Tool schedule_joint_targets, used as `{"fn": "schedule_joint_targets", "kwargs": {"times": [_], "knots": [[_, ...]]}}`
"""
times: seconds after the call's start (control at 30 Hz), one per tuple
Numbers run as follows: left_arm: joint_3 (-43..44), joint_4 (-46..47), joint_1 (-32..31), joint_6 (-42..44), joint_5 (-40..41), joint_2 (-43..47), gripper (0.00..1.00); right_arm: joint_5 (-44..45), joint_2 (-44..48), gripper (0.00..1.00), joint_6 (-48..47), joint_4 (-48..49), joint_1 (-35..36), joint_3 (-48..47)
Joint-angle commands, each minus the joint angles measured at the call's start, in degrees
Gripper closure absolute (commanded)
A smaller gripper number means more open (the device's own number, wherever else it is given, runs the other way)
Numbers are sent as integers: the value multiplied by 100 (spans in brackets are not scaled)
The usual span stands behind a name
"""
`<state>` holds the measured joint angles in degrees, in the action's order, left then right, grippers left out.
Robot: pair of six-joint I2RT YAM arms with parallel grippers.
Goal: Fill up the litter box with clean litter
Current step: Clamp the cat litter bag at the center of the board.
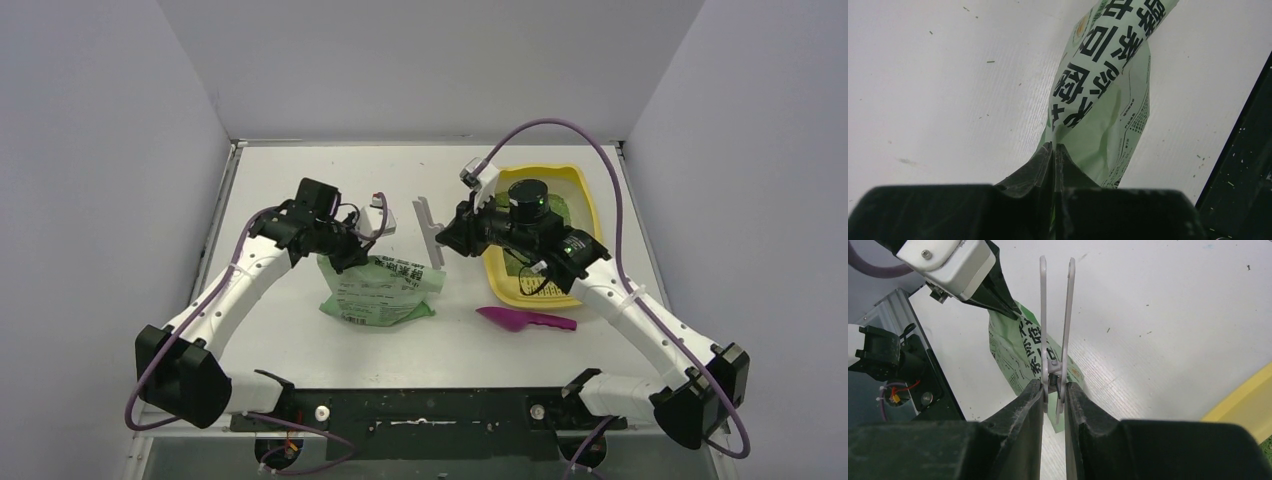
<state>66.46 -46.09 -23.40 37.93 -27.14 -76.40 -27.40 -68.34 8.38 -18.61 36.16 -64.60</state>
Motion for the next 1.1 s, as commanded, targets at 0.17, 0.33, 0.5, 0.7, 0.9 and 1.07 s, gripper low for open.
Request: {"fn": "schedule_joint_targets", "kwargs": {"times": [0.17,0.33,0.5,0.7,0.9,1.07], "knots": [[12,-2,90,37,-537,152,100,-393,-592,100,220,393,48,-432],[-160,171,112,5,-376,334,100,-478,-276,100,280,-103,49,-105],[-235,363,106,-65,-627,397,76,-485,148,100,576,-382,103,438],[374,238,29,-53,-1594,-275,46,40,534,100,569,-819,181,649],[1503,-586,-328,108,-1881,-1402,42,286,1045,100,633,-968,172,803],[2282,-1353,-711,279,-1919,-2190,46,495,1461,100,629,-1147,138,959]]}}
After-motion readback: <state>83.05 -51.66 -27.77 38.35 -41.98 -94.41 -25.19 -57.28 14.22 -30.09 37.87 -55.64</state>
